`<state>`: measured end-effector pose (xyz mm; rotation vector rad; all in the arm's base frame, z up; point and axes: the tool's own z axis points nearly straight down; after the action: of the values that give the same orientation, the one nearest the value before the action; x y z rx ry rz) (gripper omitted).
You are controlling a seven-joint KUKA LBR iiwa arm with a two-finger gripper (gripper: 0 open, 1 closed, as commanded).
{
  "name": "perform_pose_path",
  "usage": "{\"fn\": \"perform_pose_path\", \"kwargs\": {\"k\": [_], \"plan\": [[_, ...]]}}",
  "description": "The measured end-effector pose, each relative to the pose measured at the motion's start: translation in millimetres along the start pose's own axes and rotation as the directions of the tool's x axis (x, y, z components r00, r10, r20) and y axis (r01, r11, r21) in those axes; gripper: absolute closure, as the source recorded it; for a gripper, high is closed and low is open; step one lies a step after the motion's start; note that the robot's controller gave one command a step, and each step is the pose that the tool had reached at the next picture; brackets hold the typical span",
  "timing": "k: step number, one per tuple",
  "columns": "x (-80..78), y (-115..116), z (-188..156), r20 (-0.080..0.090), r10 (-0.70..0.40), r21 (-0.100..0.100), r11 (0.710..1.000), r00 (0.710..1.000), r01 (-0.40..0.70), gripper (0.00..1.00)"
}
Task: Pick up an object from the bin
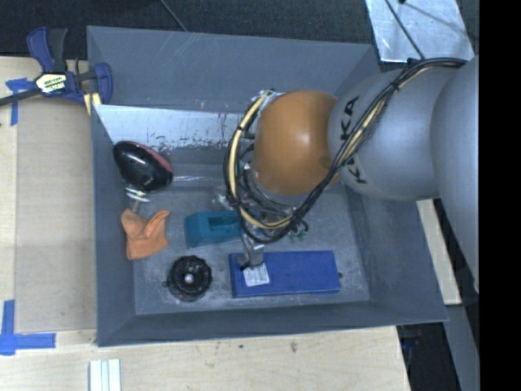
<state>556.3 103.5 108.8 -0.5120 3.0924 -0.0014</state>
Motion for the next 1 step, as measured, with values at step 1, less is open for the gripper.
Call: {"fn": "perform_pose_path", "kwargs": {"k": [1], "plan": [[-32.5,8.7,20.8,-0.011,0.383,0.003,0.924,0.924,-0.383,1.0]]}}
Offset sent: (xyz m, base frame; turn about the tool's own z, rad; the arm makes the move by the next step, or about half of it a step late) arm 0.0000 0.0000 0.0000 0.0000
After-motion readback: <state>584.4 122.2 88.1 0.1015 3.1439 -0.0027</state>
